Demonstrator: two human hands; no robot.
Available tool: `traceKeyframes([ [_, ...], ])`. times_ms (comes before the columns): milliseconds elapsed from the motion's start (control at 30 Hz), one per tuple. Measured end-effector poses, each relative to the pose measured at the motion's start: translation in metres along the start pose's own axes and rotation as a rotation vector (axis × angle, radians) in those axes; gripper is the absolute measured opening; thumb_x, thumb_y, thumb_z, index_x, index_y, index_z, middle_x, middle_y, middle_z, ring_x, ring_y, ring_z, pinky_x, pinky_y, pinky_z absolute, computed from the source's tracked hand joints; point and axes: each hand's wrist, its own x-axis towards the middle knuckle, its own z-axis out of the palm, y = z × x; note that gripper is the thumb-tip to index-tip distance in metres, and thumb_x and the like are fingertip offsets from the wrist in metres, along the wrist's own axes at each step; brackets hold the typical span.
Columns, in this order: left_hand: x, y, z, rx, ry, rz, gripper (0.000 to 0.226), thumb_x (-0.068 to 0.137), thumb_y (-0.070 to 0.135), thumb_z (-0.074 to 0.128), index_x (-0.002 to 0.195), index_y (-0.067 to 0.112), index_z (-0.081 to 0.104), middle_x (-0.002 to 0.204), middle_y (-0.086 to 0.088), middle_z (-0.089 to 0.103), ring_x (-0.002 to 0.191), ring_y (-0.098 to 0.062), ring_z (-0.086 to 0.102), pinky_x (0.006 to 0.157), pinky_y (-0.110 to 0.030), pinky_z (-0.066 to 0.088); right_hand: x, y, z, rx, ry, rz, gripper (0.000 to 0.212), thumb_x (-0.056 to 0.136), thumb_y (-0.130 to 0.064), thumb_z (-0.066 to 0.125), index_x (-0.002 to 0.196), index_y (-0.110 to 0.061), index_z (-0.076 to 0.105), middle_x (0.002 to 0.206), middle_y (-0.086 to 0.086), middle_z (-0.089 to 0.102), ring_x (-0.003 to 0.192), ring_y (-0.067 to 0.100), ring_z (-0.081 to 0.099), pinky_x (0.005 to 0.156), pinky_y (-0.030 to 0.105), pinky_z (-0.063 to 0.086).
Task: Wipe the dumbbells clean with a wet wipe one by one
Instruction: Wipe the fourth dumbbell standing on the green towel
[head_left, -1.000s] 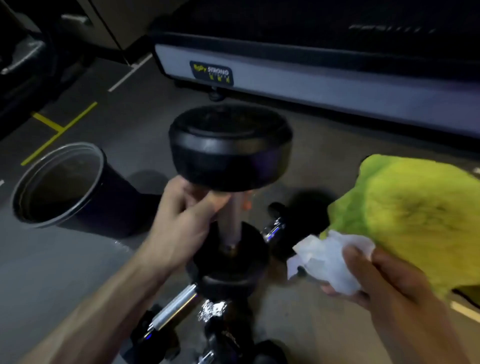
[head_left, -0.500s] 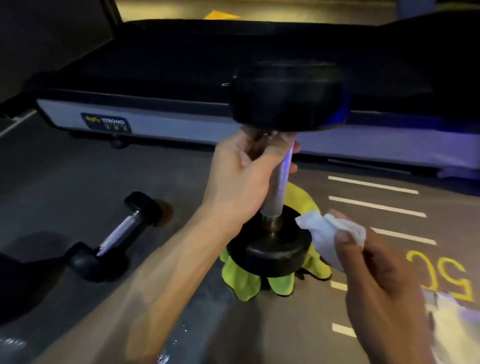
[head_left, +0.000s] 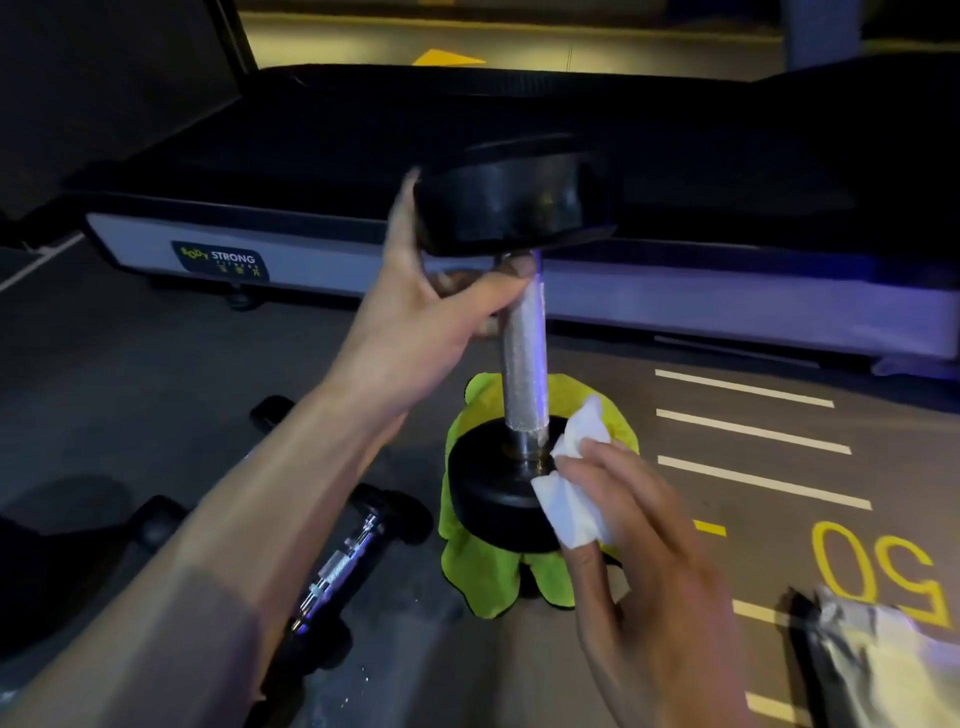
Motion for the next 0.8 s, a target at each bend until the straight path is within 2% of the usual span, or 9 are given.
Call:
traceKeyframes([
  [33,0.003,0.005,-0.005,0.101,0.005,0.086,0.086,0.086,0.016,0.082,0.155,0.03,0.032,0.125,0.012,0.068,0.092,-0.01,0.076,0.081,-0.032,0.063,0.0,0.002,0.0,-0.001,0.002,0.002,0.034,0.095,-0.025,0.052,0.123,-0.017,0.071,0.138,-0.003,0.061,0.134,0.018,0.056,0.101,0.028,0.048],
  [100,0.007,0.017,-0.016,0.499,0.022,0.219,0.096,0.077,0.048,0.087,0.154,0.048,0.03,0.128,0.014,0.063,0.1,-0.005,0.071,0.093,-0.037,0.058,-0.001,0.003,-0.002,0.001,0.006,0.018,0.034,0.095,-0.027,0.052,0.122,-0.018,0.072,0.137,-0.005,0.062,0.133,0.015,0.057,0.099,0.026,0.049],
  [167,0.01,0.031,-0.021,0.859,0.081,0.287,0.097,0.066,0.072,0.08,0.148,0.058,0.03,0.127,0.008,0.059,0.106,-0.011,0.066,0.098,-0.042,0.054,-0.001,0.0,-0.003,0.007,0.009,0.01,0.034,0.095,-0.028,0.053,0.122,-0.02,0.072,0.137,-0.006,0.062,0.134,0.013,0.056,0.1,0.024,0.048],
  [233,0.014,0.043,-0.015,0.954,-0.008,0.45,0.088,0.069,0.064,0.08,0.146,0.048,0.041,0.136,0.003,0.048,0.116,-0.017,0.061,0.098,-0.046,0.054,0.0,-0.001,-0.002,0.022,-0.019,0.024,0.035,0.094,-0.029,0.052,0.123,-0.022,0.071,0.138,-0.009,0.061,0.137,0.011,0.053,0.101,0.023,0.047],
  [300,0.02,0.051,-0.004,0.995,-0.12,0.603,0.071,0.07,0.049,0.077,0.136,0.032,0.054,0.131,0.004,0.053,0.112,-0.02,0.061,0.089,-0.048,0.054,0.001,-0.002,0.001,0.029,-0.064,0.058,0.035,0.092,-0.028,0.055,0.124,-0.027,0.069,0.139,-0.015,0.059,0.138,0.006,0.05,0.102,0.021,0.046],
  [433,0.023,0.054,-0.001,0.983,-0.135,0.615,0.064,0.066,0.045,0.076,0.125,0.029,0.058,0.114,0.006,0.056,0.097,-0.023,0.061,0.077,-0.048,0.054,0.001,-0.003,-0.001,0.13,-0.081,0.121,0.04,0.088,-0.009,0.076,0.122,-0.028,0.069,0.137,-0.019,0.06,0.138,0.002,0.049,0.107,0.018,0.042],
  [533,0.017,0.056,-0.009,0.959,-0.134,0.602,0.065,0.066,0.043,0.078,0.125,0.026,0.059,0.111,0.005,0.055,0.096,-0.022,0.061,0.075,-0.046,0.054,0.008,-0.005,-0.013,0.186,-0.166,0.118,0.035,0.091,-0.024,0.072,0.125,-0.026,0.071,0.138,-0.018,0.061,0.14,-0.002,0.045,0.112,0.015,0.035],
  [700,0.007,0.079,-0.019,0.875,-0.331,0.439,0.078,0.072,0.065,0.069,0.138,0.025,0.055,0.125,0.008,0.051,0.113,-0.015,0.059,0.097,-0.042,0.052,0.042,-0.016,-0.052,0.147,-0.602,0.187,0.043,0.098,-0.048,0.059,0.138,-0.033,0.061,0.145,-0.031,0.046,0.141,-0.02,0.028,0.108,-0.001,0.019],
  [800,-0.004,0.086,-0.017,0.771,-0.359,0.341,0.068,0.082,0.058,0.062,0.141,0.024,0.056,0.128,0.007,0.051,0.12,-0.011,0.056,0.109,-0.034,0.043,0.06,-0.021,-0.072,-0.04,-0.822,0.125,0.035,0.105,-0.042,0.048,0.136,-0.034,0.063,0.139,-0.022,0.06,0.132,-0.008,0.049,0.105,0.013,0.038],
])
